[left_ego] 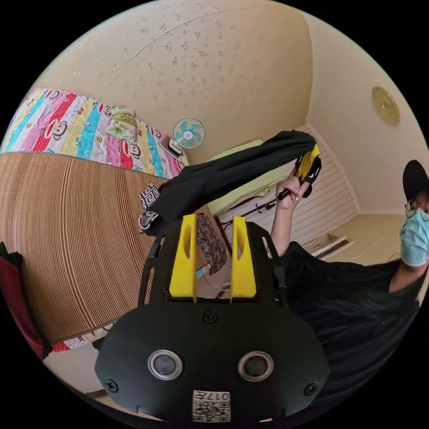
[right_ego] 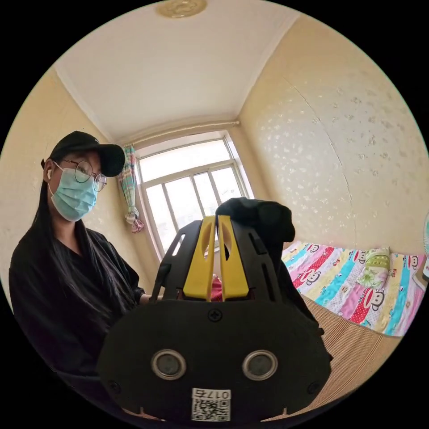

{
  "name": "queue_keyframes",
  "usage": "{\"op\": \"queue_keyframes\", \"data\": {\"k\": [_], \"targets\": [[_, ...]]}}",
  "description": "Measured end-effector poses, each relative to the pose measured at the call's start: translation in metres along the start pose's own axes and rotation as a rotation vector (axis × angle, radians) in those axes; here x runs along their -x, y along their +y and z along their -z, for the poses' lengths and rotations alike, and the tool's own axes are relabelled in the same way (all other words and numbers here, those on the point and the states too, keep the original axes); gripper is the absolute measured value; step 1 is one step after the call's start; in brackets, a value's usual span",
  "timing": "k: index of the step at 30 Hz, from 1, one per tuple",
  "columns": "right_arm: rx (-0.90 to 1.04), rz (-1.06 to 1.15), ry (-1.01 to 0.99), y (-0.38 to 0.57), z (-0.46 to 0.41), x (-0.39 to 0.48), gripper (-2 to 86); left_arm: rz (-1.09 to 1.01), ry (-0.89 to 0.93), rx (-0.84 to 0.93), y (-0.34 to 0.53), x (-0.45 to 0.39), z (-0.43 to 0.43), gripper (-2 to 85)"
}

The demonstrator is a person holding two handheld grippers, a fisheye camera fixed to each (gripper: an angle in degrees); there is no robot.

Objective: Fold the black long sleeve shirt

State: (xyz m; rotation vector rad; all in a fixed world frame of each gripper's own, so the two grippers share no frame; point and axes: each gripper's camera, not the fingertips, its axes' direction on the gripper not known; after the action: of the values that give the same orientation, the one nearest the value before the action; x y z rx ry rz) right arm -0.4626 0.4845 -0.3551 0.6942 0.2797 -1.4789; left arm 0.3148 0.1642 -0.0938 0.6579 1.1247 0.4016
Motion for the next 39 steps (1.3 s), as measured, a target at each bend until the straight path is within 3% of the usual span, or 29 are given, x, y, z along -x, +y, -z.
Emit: {"op": "queue_keyframes", "data": {"k": [3, 8, 13, 17, 21, 29, 33, 36, 39], "targets": [[-0.037, 0.023, 0.066, -0.025, -0.020, 0.031, 0.8, 0.110, 0.018, -0.022, -0.002, 0.037, 0.027, 12.6], [-0.083, 0.031, 0.348, -0.057, -0.055, 0.085, 0.7, 0.282, 0.296, -0.038, 0.004, 0.096, 0.075, 12.9], [-0.114, 0.065, 0.588, -0.074, -0.094, 0.128, 0.6, 0.341, 0.414, -0.020, 0.013, 0.117, 0.110, 13.0], [-0.200, 0.077, 0.636, -0.093, -0.118, 0.158, 0.6, 0.414, 0.503, -0.015, 0.012, 0.135, 0.136, 13.6], [-0.261, 0.074, 0.545, -0.111, -0.125, 0.180, 0.7, 0.522, 0.594, -0.094, 0.004, 0.166, 0.155, 15.2], [-0.345, 0.239, 0.551, -0.125, -0.135, 0.237, 0.9, 0.819, 1.122, -0.168, -0.064, 0.195, 0.096, 16.4], [-0.318, 0.261, 0.608, -0.115, -0.134, 0.236, 0.8, 0.926, 1.161, -0.217, -0.068, 0.198, 0.074, 13.7], [-0.277, 0.247, 0.655, -0.098, -0.123, 0.222, 0.8, 0.984, 1.203, -0.268, -0.061, 0.215, 0.065, 5.3], [-0.238, 0.197, 0.837, -0.072, -0.097, 0.200, 0.9, 0.925, 1.175, -0.400, -0.057, 0.234, 0.104, 2.1]]}}
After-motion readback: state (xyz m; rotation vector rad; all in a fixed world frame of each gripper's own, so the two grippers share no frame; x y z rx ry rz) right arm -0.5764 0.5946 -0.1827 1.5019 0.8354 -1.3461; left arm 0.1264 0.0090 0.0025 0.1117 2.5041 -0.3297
